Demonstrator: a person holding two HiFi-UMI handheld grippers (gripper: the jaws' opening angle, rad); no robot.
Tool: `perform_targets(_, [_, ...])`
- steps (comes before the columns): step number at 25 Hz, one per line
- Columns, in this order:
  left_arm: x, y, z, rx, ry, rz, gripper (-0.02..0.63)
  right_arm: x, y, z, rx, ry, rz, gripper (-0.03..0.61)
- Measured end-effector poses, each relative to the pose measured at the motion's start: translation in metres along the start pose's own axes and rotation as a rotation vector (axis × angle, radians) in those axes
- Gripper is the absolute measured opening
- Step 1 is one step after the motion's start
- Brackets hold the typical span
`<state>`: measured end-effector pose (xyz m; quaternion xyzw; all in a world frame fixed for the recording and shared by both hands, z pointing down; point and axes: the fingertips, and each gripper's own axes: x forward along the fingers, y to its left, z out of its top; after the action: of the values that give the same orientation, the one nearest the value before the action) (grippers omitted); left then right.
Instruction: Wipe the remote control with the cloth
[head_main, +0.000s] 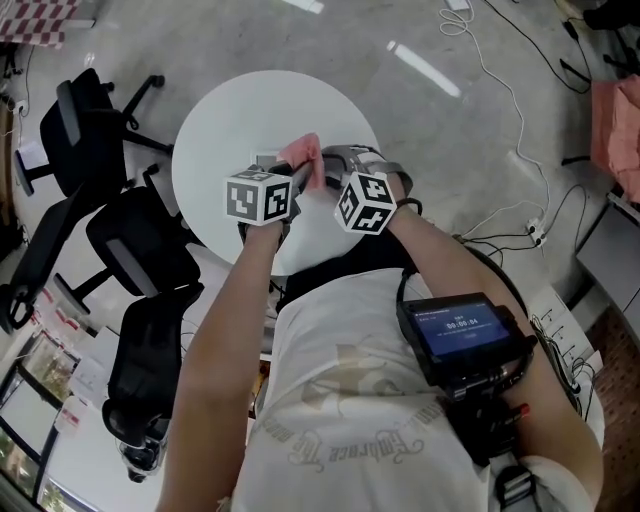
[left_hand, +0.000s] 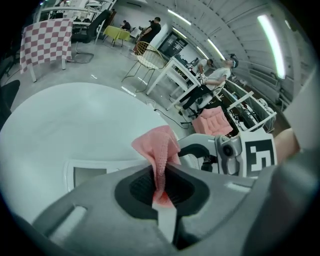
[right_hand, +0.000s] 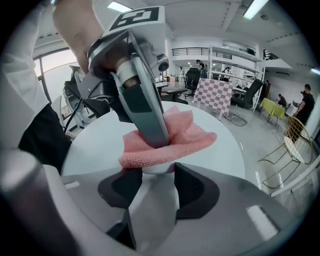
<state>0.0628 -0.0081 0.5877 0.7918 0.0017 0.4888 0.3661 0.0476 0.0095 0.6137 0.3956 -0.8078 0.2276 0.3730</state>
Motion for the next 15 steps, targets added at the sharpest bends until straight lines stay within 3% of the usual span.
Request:
perform_targets(6, [0.015,-0.018,-0.001,-0.01,0.034,-0.073,0.02,0.0,0.003,0.002,0.025,0.006,0.01,0.21])
perform_targets(12, [0.018,-0.015,-0.002,0.127,0.07,0.027,0.017,-0.002,0.001,-0.001,0.054,0.026,0.003,0.206])
perform_targets(15, [0.009,-0.003,-0.001,0.131,0.042,0.087,0.017,-0.003,0.001,0.0,0.057,0.02,-0.002,0.206])
